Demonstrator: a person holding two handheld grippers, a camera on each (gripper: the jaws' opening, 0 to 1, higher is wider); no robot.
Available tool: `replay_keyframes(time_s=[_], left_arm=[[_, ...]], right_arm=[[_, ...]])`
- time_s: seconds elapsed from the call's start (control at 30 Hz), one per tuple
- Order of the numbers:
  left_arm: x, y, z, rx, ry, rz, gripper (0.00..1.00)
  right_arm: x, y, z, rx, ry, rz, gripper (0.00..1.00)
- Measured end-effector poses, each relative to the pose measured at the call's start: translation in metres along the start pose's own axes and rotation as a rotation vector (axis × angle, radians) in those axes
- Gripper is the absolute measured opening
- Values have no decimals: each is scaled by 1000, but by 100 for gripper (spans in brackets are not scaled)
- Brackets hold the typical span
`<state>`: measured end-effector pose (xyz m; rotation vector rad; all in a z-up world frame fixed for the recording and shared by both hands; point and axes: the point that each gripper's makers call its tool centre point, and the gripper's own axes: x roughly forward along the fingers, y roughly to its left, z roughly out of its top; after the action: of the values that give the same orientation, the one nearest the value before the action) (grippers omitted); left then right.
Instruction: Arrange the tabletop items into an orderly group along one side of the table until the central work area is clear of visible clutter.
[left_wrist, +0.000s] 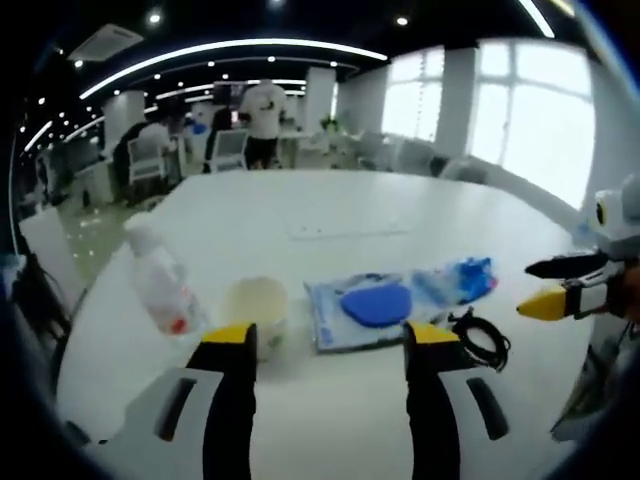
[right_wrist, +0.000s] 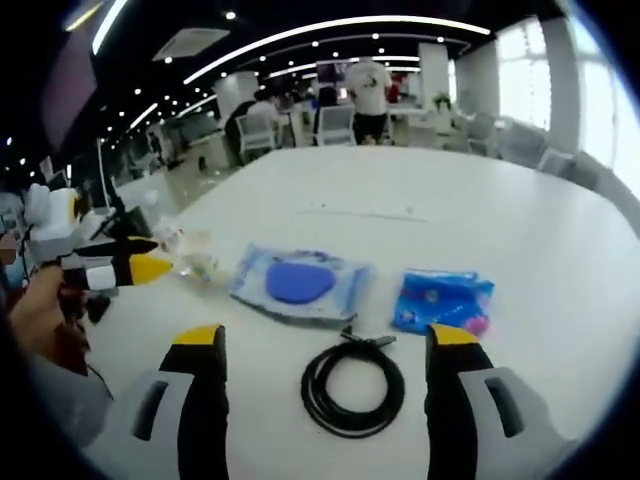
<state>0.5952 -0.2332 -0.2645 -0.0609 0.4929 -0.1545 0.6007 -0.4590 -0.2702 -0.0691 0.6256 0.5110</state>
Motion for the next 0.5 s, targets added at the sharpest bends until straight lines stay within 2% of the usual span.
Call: replay_keyframes(time_s=[0.2,0.33,0.5], left_arm=[[-20,-4,3,6,-15,-35,67],[-30,-6,-3,21,19,-53,75],[-49,-11,-5,51,18,-69,85]], right_arm=[[-17,9,-6,-19,8,12,91],[-26,14,-12,-21,22,19,96],[-41,24,-20,-29,33,40,99]])
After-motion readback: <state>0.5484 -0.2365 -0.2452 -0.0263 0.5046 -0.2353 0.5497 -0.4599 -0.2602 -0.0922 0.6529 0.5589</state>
